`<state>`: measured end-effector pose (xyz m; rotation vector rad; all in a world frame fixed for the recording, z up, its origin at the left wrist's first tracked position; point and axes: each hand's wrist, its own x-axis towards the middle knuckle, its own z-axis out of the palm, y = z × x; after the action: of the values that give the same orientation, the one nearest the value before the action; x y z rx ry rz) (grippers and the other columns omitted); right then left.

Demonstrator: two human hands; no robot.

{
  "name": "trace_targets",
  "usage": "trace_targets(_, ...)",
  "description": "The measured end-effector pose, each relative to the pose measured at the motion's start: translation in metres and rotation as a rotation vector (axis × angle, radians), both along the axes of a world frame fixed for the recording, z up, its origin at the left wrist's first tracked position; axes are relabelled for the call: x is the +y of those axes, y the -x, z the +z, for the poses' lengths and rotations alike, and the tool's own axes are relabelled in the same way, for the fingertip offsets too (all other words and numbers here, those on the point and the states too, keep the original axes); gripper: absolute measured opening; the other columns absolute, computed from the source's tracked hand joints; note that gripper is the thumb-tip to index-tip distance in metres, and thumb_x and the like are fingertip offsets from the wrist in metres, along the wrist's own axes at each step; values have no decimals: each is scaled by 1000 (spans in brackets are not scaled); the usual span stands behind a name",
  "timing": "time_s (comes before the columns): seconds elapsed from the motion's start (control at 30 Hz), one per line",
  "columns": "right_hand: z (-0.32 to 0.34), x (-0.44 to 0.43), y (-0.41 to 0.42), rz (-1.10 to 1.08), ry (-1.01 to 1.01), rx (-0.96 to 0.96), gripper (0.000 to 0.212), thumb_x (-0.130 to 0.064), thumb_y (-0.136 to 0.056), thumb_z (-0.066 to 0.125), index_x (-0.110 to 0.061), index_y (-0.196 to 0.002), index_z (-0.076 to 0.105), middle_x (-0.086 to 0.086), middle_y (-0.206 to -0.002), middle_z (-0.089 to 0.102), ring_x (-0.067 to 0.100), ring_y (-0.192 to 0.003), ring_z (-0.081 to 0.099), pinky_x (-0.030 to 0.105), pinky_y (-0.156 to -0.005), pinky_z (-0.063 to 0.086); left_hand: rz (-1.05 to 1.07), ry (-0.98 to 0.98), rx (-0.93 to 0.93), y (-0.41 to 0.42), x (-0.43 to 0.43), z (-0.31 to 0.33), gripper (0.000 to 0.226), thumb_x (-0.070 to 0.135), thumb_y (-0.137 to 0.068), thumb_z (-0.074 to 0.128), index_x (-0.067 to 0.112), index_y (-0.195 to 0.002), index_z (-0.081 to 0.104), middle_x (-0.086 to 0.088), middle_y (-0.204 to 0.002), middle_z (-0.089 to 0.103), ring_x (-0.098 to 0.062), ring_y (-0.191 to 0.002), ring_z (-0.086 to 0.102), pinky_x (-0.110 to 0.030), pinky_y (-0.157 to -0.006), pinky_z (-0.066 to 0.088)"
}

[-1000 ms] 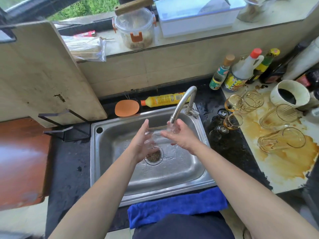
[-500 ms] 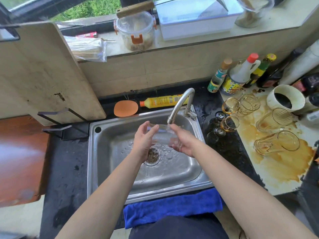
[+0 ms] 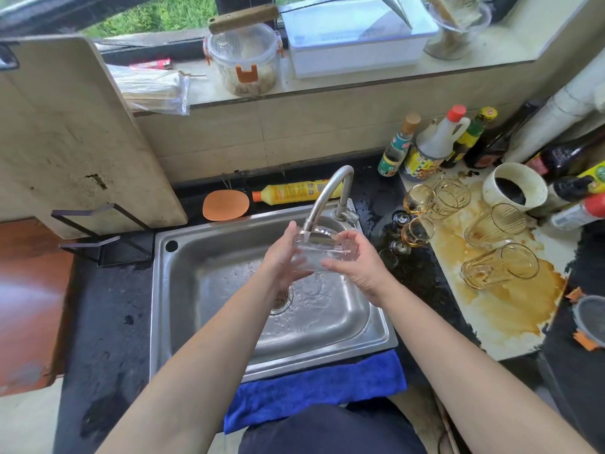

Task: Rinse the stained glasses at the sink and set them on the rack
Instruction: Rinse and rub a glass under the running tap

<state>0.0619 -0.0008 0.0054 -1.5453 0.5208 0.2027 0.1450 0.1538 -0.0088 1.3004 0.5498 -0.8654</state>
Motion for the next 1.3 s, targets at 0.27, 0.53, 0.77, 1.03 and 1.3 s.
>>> trace_targets(0.27, 11, 5, -5, -193, -515, 288, 43, -38, -93, 53, -25, -134, 55, 11, -124, 63, 29, -103, 62, 45, -89, 45, 123, 61, -197, 9, 7, 3, 29, 21, -79, 71, 10, -106, 72, -7, -96, 69, -24, -86, 61, -33, -61, 51)
trace_targets(0.53, 21, 28, 6, -286, -654, 435, 44, -38, -87, 77, -5, -115, 69, 18, -106, 63, 20, -76, 57, 19, -49, 51, 90, 132, -258, 18, 25, 15, 33, 4, -85, 63, 13, -116, 68, -5, -95, 68, -16, -93, 61, -36, -74, 47)
trace_targets(0.77, 19, 36, 3, -31, 186, 81, 86, -51, -64, 92, -25, -133, 49, -2, -128, 58, 17, -114, 61, 39, -87, 57, 10, 123, -61, 27, 40, 22, 46, 49, -97, 55, 22, -135, 55, -5, -124, 59, -22, -112, 55, -41, -89, 44)
trace_targets(1.03, 35, 47, 19, 32, 800, -54, 75, -40, -72, 89, -31, -133, 45, -6, -120, 45, 12, -110, 53, 31, -94, 49, -90, 228, -76, 29, 62, 20, 66, 57, -99, 46, 19, -153, 39, -15, -152, 45, -36, -136, 46, -55, -112, 38)
trace_targets(1.3, 42, 48, 63, -98, 851, -72, 70, -39, -75, 88, -29, -131, 47, -6, -118, 42, 10, -107, 52, 26, -89, 44, -595, -411, -696, 36, 80, 28, 61, 52, -106, 30, 18, -156, 32, -5, -164, 28, -25, -152, 23, -45, -123, 19)
